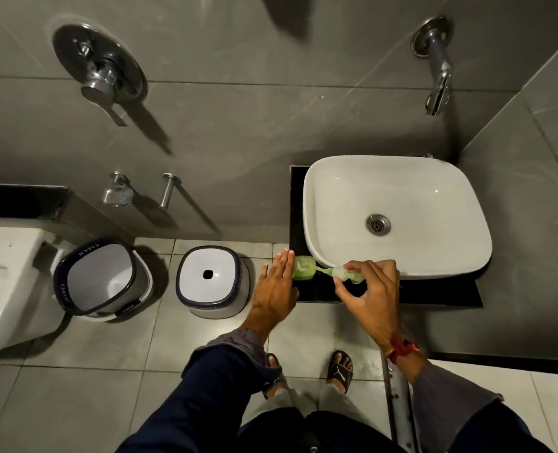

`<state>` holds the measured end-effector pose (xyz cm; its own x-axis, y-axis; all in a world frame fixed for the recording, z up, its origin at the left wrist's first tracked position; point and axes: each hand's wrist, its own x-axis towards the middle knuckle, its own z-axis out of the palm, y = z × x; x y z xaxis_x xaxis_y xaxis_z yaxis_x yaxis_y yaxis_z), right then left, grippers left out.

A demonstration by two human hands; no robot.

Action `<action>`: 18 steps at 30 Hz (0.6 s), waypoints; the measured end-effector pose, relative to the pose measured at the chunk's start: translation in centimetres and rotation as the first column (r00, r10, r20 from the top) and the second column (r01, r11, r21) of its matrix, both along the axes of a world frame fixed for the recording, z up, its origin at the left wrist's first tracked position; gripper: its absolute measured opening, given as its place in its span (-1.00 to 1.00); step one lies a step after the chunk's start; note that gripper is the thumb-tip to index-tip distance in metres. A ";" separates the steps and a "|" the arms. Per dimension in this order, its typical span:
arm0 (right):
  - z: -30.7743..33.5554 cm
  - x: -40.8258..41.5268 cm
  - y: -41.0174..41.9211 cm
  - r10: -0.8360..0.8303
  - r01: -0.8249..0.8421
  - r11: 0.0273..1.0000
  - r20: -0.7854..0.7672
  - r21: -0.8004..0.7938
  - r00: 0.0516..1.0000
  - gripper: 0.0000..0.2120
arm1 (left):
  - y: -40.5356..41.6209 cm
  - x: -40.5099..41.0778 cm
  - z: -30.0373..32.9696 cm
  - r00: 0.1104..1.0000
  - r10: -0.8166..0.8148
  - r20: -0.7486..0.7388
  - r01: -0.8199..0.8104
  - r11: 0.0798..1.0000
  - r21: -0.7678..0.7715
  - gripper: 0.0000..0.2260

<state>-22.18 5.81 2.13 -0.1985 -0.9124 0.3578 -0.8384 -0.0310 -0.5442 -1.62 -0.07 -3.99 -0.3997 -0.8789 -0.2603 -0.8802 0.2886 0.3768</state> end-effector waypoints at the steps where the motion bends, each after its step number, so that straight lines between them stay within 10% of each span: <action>1: 0.1 0.2 -0.3 0.000 0.000 1.000 0.001 0.004 1.000 -0.76 | 0.0 0.0 0.0 1.000 0.001 -0.006 -0.001 1.000 -0.002 -0.22; 18: 0.2 4.7 -6.4 0.175 -0.085 0.931 -0.229 0.356 0.957 -0.77 | 0.2 -0.2 -0.6 1.000 0.018 -0.012 -0.018 1.000 -0.010 -0.25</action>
<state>-17.52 -0.63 2.35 -0.0135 -0.9989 0.0451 -0.9501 -0.0013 -0.3121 -1.78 0.13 -4.56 -0.3868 -0.8885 -0.2469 -0.8809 0.2768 0.3840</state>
